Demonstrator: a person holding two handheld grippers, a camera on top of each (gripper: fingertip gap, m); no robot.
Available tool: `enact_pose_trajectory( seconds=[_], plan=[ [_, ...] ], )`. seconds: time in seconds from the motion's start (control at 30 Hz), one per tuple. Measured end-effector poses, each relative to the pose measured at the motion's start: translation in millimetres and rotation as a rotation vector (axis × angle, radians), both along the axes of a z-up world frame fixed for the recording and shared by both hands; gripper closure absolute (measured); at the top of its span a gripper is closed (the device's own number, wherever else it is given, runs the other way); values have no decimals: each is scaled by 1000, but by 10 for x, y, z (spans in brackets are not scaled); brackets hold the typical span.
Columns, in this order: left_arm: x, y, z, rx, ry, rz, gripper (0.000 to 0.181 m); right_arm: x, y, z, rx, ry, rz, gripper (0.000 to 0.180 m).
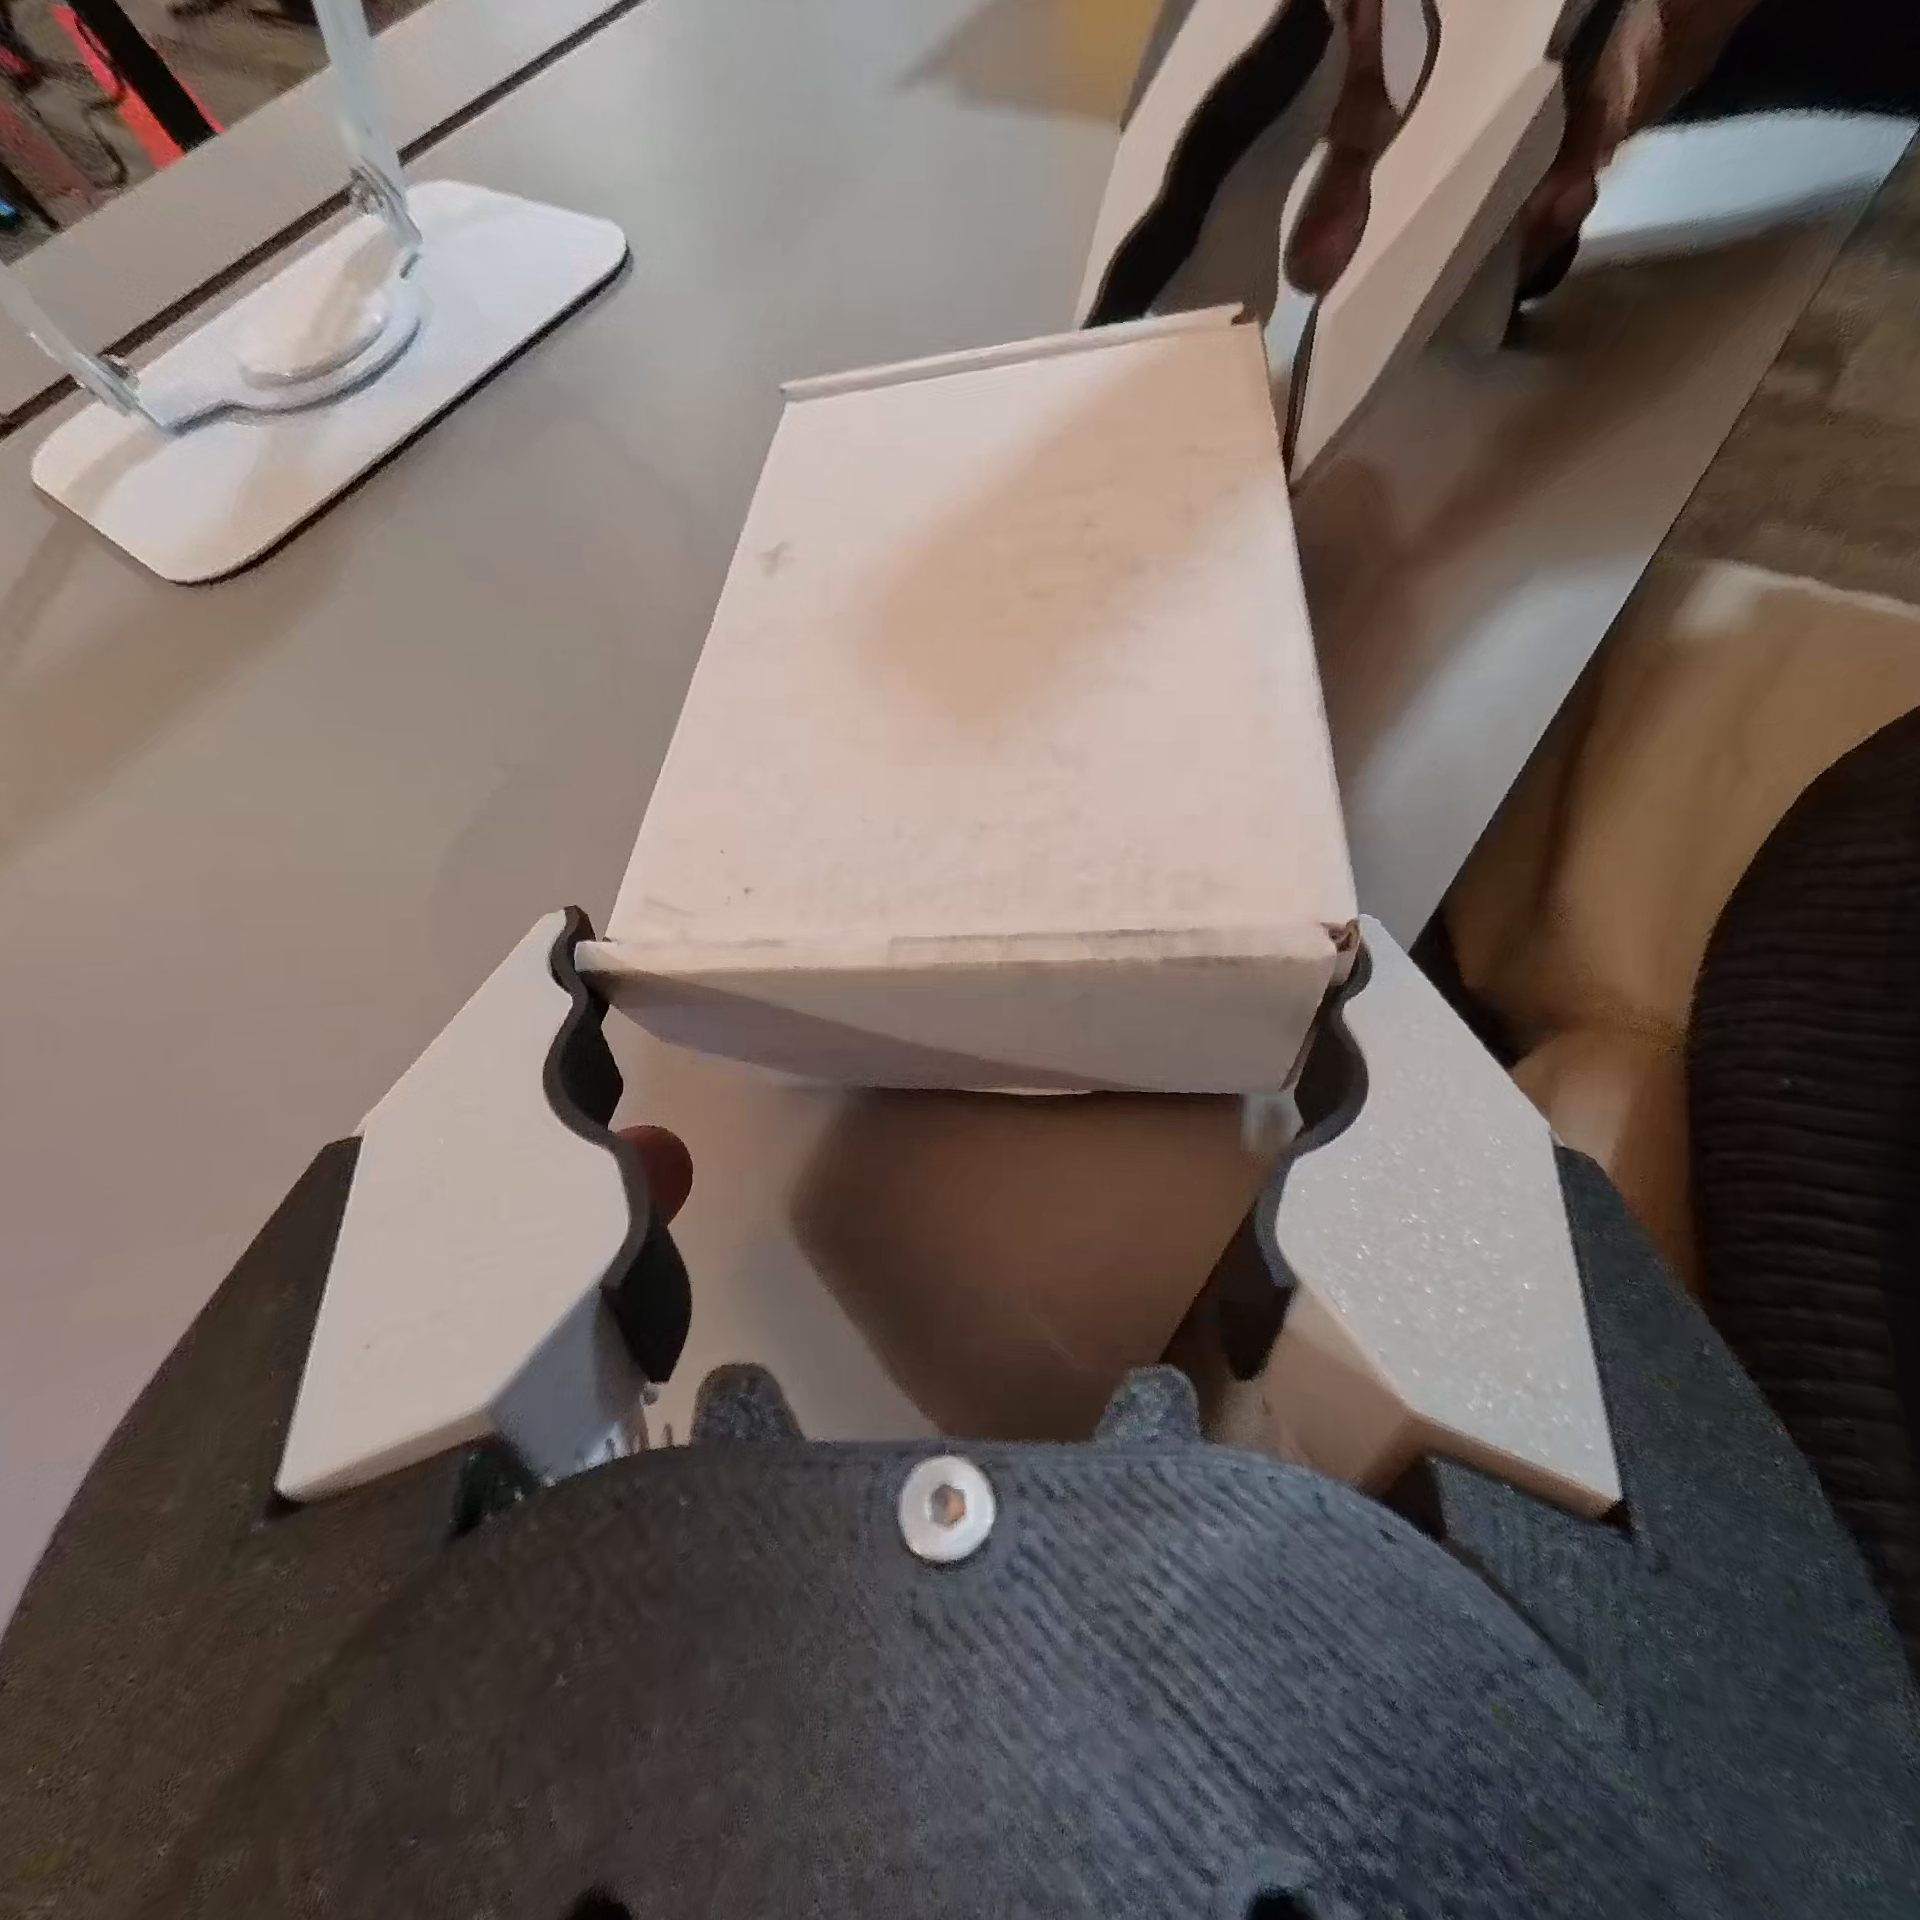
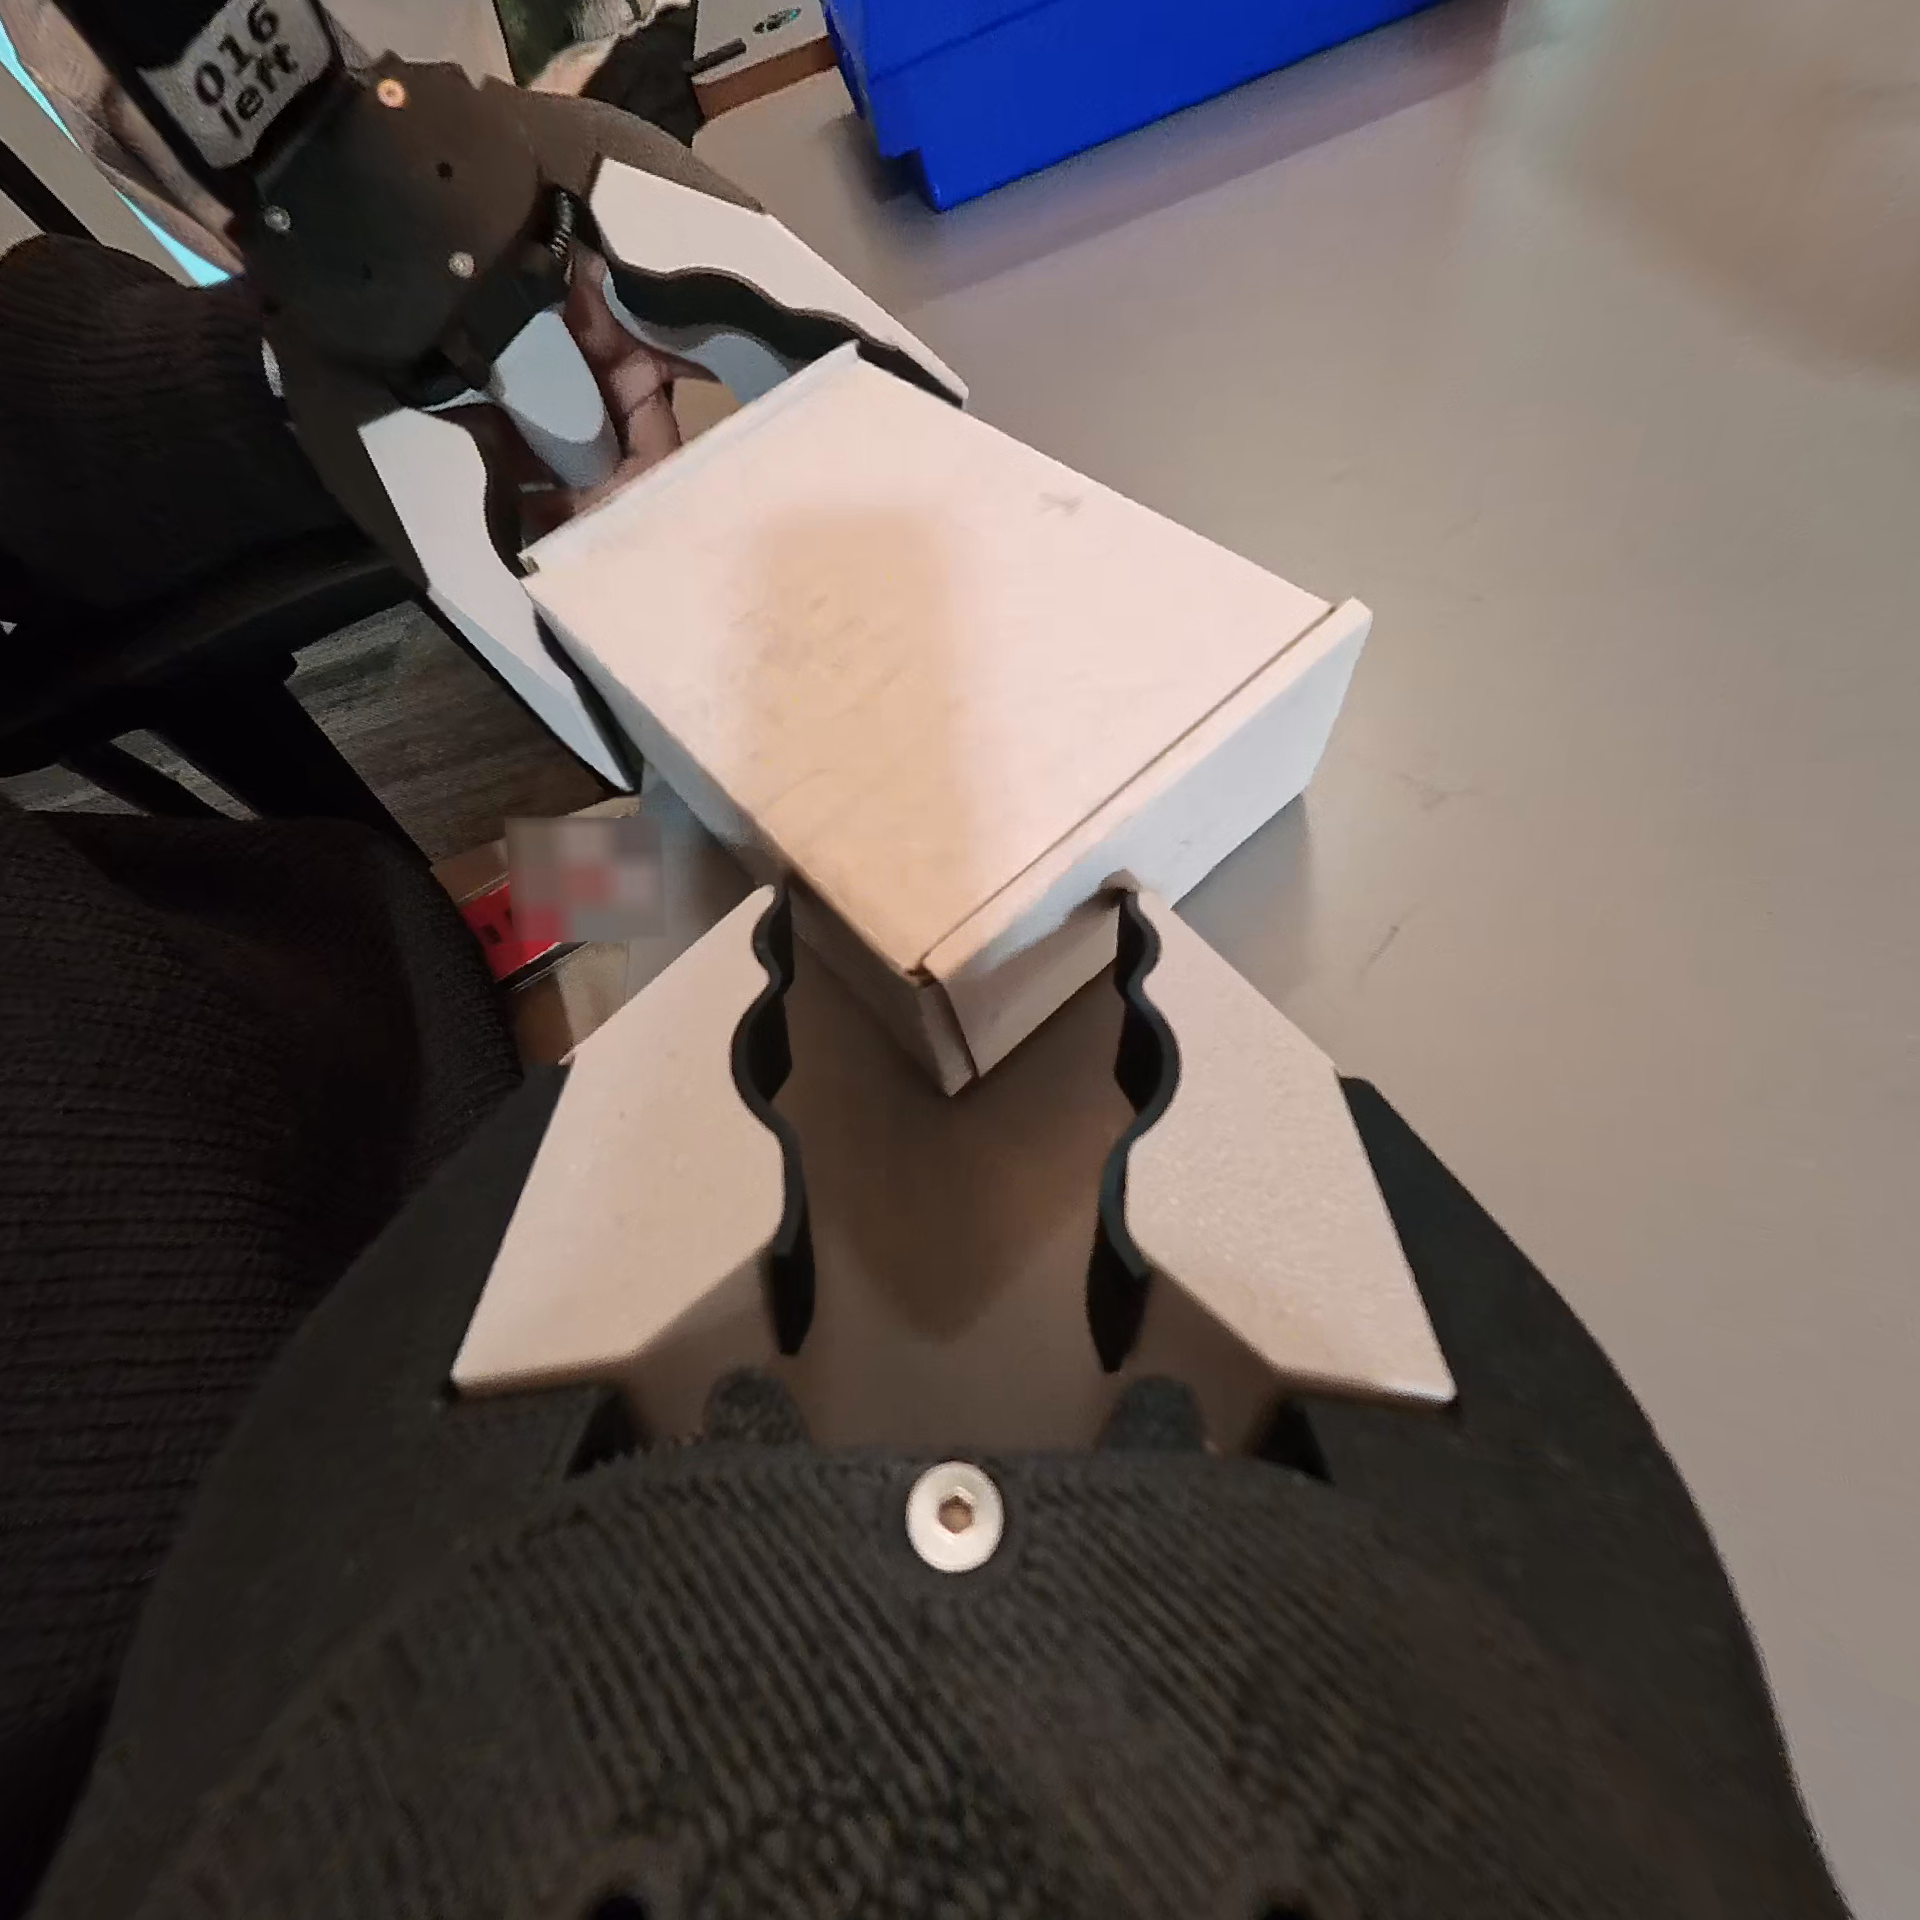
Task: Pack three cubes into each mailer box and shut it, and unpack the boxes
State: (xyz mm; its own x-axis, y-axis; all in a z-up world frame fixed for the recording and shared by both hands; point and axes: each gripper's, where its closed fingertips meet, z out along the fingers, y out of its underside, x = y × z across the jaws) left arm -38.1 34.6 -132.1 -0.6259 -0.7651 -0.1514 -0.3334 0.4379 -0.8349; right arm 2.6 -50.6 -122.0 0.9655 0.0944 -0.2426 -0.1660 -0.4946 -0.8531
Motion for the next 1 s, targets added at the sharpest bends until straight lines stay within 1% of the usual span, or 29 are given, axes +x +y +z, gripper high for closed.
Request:
enact_pose_trajectory(
  seconds=[0.2,0.33,0.43,0.5,0.57,0.63,0.7,0.8,0.9,1.0],
  plan=[
    [-31,2,113,-137,36,-1,49,-11,-20,55,35,-6,13,120],
    [-41,36,249,-269,40,4,49,56,-62,175,103,11,-9,107],
    [-49,56,353,-373,49,2,49,98,-94,365,198,106,-25,97],
    [-45,76,357,-387,54,9,49,108,-109,425,228,174,-28,93],
    [-45,81,342,-384,60,12,49,83,-108,358,199,223,-17,86],
    [-66,53,379,-434,78,-5,50,23,-91,252,147,248,3,82],
    [-99,18,418,-497,107,-32,50,-31,-50,254,146,255,20,79],
    [-116,-2,425,-524,119,-49,50,-141,31,280,156,280,57,70],
    [-109,-3,447,-570,136,-52,50,-321,102,212,100,323,123,63],
    [-94,60,498,-632,138,-42,50,-358,178,195,89,326,123,57]
  ],
)
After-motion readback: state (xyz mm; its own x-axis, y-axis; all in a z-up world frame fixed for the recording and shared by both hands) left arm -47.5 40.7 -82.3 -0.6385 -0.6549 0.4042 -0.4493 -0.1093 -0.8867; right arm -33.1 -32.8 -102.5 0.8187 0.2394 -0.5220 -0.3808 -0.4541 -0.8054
